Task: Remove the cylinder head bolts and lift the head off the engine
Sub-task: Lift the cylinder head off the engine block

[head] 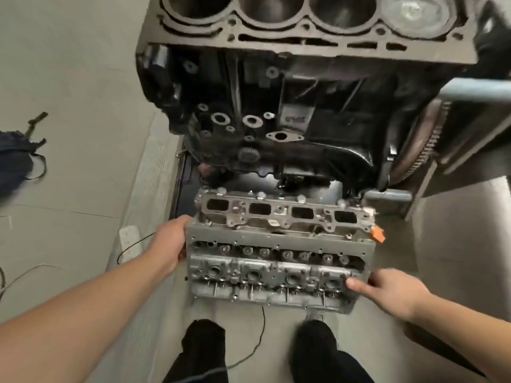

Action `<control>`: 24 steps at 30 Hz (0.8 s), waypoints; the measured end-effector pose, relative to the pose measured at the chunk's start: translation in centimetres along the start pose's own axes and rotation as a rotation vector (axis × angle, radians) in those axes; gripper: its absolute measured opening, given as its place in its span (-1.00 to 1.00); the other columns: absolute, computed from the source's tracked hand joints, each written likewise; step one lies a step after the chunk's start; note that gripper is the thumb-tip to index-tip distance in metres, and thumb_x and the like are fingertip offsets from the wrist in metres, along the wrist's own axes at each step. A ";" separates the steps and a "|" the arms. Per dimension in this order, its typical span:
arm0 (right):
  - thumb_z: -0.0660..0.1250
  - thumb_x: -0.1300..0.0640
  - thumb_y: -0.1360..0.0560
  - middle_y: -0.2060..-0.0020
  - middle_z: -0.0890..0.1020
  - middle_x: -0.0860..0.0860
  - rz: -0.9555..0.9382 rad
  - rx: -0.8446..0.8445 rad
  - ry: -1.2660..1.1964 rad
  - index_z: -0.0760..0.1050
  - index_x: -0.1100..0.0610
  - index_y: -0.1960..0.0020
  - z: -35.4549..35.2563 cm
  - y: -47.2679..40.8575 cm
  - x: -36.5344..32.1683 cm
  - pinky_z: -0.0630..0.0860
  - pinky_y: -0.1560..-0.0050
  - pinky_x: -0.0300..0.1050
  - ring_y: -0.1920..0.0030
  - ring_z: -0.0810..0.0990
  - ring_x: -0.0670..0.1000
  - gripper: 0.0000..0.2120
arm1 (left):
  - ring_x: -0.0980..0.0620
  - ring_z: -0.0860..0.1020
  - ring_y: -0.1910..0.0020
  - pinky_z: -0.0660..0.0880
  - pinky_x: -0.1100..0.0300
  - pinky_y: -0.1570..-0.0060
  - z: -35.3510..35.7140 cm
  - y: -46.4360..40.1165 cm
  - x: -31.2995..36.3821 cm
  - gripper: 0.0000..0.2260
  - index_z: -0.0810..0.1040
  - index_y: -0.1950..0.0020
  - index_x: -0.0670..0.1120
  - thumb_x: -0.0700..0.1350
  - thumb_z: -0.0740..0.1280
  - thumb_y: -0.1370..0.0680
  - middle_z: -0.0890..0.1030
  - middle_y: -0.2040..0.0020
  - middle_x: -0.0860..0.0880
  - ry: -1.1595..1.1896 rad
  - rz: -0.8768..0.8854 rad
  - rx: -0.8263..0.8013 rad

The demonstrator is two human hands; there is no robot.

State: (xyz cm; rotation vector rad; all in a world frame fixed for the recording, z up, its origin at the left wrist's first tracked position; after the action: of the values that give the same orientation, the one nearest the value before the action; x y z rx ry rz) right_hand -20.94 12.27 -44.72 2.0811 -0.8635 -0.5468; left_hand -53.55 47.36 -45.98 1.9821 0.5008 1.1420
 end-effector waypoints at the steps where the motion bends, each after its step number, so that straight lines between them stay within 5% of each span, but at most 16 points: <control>1: -0.21 -0.81 -0.21 0.26 0.65 -0.10 0.003 0.010 -0.002 0.54 -0.01 0.14 0.8 -1.3 0.1 0.60 0.06 -0.06 0.20 0.62 -0.12 -0.02 | -0.03 0.47 0.40 0.34 0.18 0.41 0.4 -1.2 -0.3 -0.81 0.61 0.22 -0.03 -0.06 0.36 -0.59 0.57 0.35 -0.08 -0.012 0.009 -0.002; 6: -0.27 -0.80 -0.21 0.35 0.59 -0.11 -0.014 0.074 0.033 0.49 -0.02 0.26 3.1 -6.3 0.9 0.39 0.32 -0.13 0.29 0.54 -0.16 -0.04 | 0.01 0.33 0.53 0.20 0.23 0.47 2.1 -5.9 -2.0 -0.81 0.58 0.24 -0.05 -0.06 0.35 -0.57 0.48 0.44 -0.09 -0.068 0.020 -0.008; 10: -0.30 -0.82 -0.17 0.28 0.61 -0.12 -0.027 0.072 -0.045 0.53 -0.03 0.21 3.0 -9.9 1.6 0.50 0.17 -0.08 0.21 0.58 -0.10 0.00 | 0.02 0.22 0.55 0.08 0.23 0.49 4.9 -8.9 -2.3 -0.82 0.67 0.10 -0.08 -0.08 0.33 -0.63 0.38 0.45 -0.06 -0.002 -0.003 -0.069; 12: -0.21 -0.80 -0.21 0.26 0.55 -0.22 -0.031 0.025 -0.124 0.48 -0.15 0.23 2.8 -11.5 1.9 0.44 0.15 -0.14 0.19 0.54 -0.12 -0.15 | 0.04 0.24 0.57 0.08 0.28 0.54 6.3 -10.1 -2.2 -0.81 0.70 -0.01 -0.10 -0.11 0.29 -0.67 0.42 0.46 -0.04 -0.004 -0.016 -0.058; 15: -0.09 -0.74 -0.26 0.20 0.52 -0.26 -0.027 -0.006 -0.147 0.46 -0.20 0.22 2.2 -14.0 2.4 0.39 0.12 -0.16 0.13 0.53 -0.12 -0.31 | 0.06 0.24 0.62 0.10 0.34 0.61 8.4 -12.3 -1.9 -0.77 0.63 0.10 -0.11 -0.14 0.24 -0.68 0.45 0.51 -0.03 0.019 -0.011 -0.062; 18: -0.11 -0.75 -0.26 0.19 0.60 -0.23 -0.022 -0.019 -0.119 0.56 -0.11 0.18 1.6 -16.4 3.2 0.39 0.15 -0.20 0.13 0.56 -0.18 -0.18 | 0.03 0.28 0.59 0.11 0.33 0.59 10.0 -14.4 -1.4 -0.75 0.62 0.16 -0.08 -0.12 0.26 -0.67 0.49 0.46 -0.05 0.012 -0.006 -0.064; 24: -0.12 -0.78 -0.26 -0.01 0.66 0.00 -0.002 0.025 -0.058 0.52 -0.08 0.06 0.2 -20.5 3.9 0.48 -0.03 0.01 -0.02 0.62 0.05 -0.13 | 0.07 0.31 0.57 0.13 0.32 0.59 12.8 -18.1 -0.8 -0.72 0.59 0.22 -0.03 -0.05 0.27 -0.67 0.52 0.44 0.00 0.036 0.027 -0.095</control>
State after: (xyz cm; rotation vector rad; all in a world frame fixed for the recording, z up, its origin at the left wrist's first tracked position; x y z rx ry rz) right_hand -10.47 18.44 -61.63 2.0977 -0.9055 -0.6029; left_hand -42.27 52.59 -64.33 1.8945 0.4313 1.1985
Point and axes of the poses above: each hand's wrist, its own y-axis away from the middle knuckle, its own z-axis out of the palm, x = y × z, the point moved 6 cm from there along -y, towards the middle knuckle
